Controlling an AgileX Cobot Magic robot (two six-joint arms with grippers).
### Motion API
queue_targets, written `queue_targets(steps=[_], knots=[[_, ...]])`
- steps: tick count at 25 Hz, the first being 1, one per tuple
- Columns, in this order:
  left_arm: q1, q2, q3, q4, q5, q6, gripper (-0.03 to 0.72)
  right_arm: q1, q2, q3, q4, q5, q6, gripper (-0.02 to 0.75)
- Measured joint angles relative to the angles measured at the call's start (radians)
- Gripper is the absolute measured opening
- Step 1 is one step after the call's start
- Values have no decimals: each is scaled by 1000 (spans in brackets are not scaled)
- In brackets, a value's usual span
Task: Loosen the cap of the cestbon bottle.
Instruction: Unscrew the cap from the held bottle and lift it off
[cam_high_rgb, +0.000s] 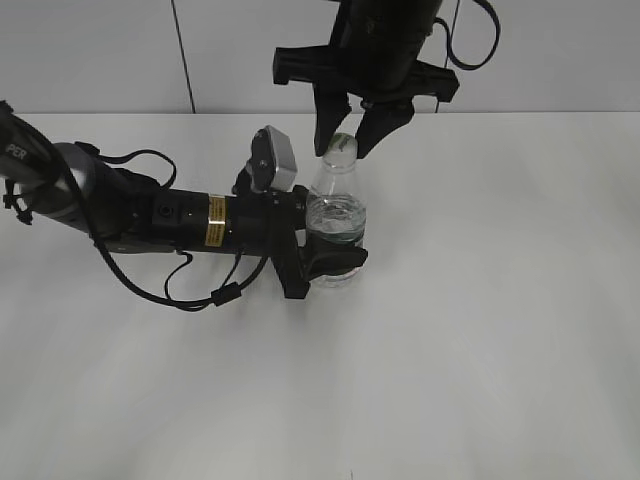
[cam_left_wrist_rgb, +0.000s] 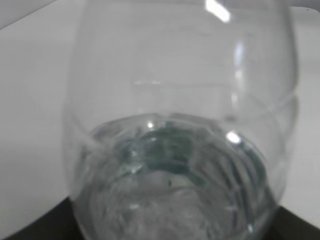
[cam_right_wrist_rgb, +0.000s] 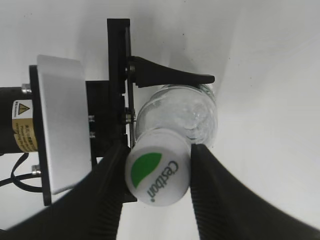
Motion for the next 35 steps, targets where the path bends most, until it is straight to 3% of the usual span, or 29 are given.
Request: queue_targets(steps=[4,17,35], knots=[[0,0,0,0,0,0,412,0,0,0,0,0,-73,301],[0,0,0,9,12,-3,412,1,0,0,-37,0,-713,301],[0,0,0,11,14,-10,412,2,0,-8,-45,4,-1094,296]])
